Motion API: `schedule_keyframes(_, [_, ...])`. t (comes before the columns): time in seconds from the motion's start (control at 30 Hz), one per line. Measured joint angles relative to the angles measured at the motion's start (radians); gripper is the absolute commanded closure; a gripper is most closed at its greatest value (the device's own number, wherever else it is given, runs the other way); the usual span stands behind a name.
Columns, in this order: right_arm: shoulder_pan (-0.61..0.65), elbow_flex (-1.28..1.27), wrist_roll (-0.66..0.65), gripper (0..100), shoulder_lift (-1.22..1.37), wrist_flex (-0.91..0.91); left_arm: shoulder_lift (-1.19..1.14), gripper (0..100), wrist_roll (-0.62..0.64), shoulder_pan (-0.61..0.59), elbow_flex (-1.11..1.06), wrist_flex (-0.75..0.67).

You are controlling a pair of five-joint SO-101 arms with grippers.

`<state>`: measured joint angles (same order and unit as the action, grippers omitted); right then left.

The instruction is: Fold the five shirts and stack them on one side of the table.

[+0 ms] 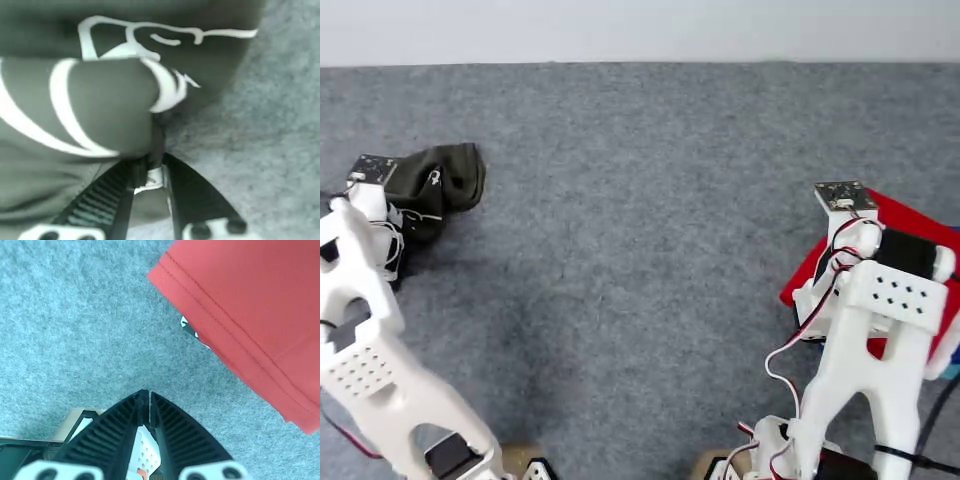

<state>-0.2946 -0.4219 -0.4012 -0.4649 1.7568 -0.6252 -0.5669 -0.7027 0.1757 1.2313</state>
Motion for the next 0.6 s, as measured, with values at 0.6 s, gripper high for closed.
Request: schedule_keyframes(0.6, [0.000, 0.000, 0.000, 99.0, 0.000, 0.000, 0.505, 99, -0.078, 0.232, -0.002, 0.479])
